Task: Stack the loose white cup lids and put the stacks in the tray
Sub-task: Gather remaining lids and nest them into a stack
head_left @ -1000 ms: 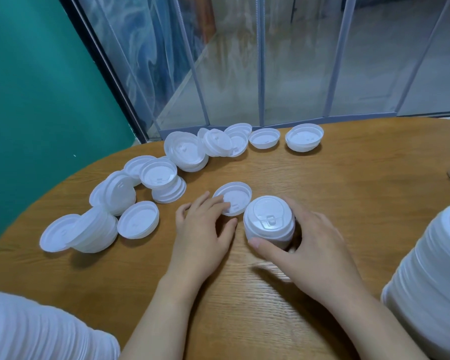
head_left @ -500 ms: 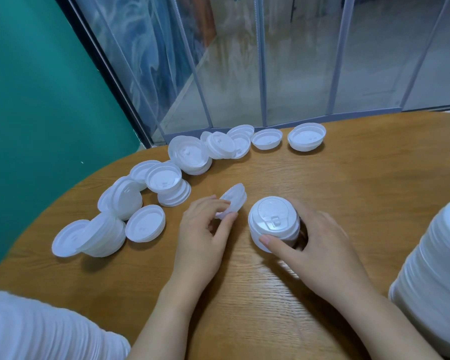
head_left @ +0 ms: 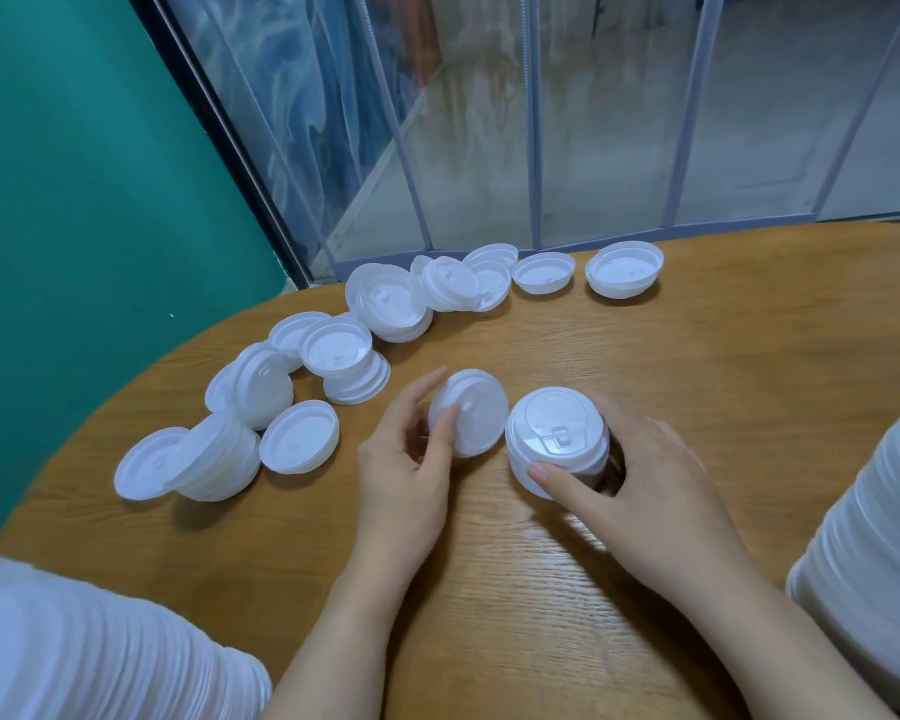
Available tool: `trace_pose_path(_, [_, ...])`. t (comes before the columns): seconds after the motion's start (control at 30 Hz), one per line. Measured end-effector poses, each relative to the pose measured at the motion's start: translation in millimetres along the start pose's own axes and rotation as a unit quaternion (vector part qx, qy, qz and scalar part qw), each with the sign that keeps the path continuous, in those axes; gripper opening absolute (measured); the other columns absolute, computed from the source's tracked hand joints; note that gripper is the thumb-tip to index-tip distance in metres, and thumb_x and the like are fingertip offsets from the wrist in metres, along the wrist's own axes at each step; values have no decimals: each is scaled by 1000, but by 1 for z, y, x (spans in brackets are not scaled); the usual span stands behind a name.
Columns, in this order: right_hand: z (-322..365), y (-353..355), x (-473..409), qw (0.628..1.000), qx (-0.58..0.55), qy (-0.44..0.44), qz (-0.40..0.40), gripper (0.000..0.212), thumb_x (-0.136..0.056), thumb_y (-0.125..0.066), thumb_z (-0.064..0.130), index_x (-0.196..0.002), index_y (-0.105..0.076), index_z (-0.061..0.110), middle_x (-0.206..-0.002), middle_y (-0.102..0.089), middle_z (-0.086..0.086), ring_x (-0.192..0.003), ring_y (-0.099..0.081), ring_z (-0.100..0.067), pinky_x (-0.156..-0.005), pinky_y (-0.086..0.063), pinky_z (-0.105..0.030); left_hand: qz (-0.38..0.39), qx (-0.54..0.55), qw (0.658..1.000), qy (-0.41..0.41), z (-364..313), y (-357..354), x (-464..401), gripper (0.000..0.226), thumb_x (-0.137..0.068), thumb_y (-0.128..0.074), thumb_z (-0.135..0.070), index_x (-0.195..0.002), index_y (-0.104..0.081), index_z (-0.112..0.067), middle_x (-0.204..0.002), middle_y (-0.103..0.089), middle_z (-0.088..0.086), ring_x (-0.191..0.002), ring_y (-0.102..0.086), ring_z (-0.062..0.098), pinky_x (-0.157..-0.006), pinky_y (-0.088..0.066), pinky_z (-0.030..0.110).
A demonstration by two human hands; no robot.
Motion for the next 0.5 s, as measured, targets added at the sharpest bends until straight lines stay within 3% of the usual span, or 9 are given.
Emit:
trace_pose_path(0.07, [0, 0, 0, 1000, 2, 1, 1, 63, -74, -69, 71, -132, -51, 52, -112, -58, 30, -110, -47, -4, -99, -42, -36, -5, -48, 999, -15, 2, 2, -2, 29, -103, -61, -26, -132, -68, -26, -118, -73, -16, -114, -66, 1, -98, -51, 21])
trace_pose_path(0.2, [-1, 0, 0, 1000, 1, 3, 1, 63, -74, -70, 70, -132, -52, 51, -112, -58, 31, -110, -46, -3, -97, -42, -35, 23, -157, 987, -14, 8, 4, -5, 41, -104, -58, -30, -146, -57, -28, -117, -61, -22, -109, -58, -2, -95, -47, 17])
trace_pose_path(0.33, [-1, -1, -1, 1000, 2, 7, -3, 68, -74, -68, 72, -135, -51, 49, -119, -59, 30, -114, -47, -3, -101, -42, -36, 57, -212, 975, 45, 15, 4, -5, 74, -81, -76, -60, -148, -51, -38, -116, -50, -22, -113, -51, 9, -104, -44, 33])
trace_pose_path(0.4, [-2, -1, -1, 1000, -2, 11, -6, 66, -74, -68, 72, -134, -51, 50, -117, -60, 31, -113, -48, -3, -101, -43, -37, 65, -240, 967, 50, 15, 4, -4, 83, -70, -81, -67, -144, -53, -42, -114, -49, -22, -114, -48, 13, -102, -39, 28])
trace_pose_path(0.5, [-2, -1, -1, 1000, -3, 13, -4, 65, -73, -68, 72, -132, -52, 50, -114, -60, 32, -110, -49, -4, -99, -44, -37, 56, -251, 965, 42, 14, 3, -5, 75, -67, -82, -69, -135, -56, -48, -114, -51, -22, -114, -49, 13, -97, -32, 19])
Point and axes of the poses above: each hand's wrist, its own x-axis away from the middle knuckle, its own y-axis out of the back of the hand, z = x × y, the point moved 4 cm from there along -x, towards the middle knuckle
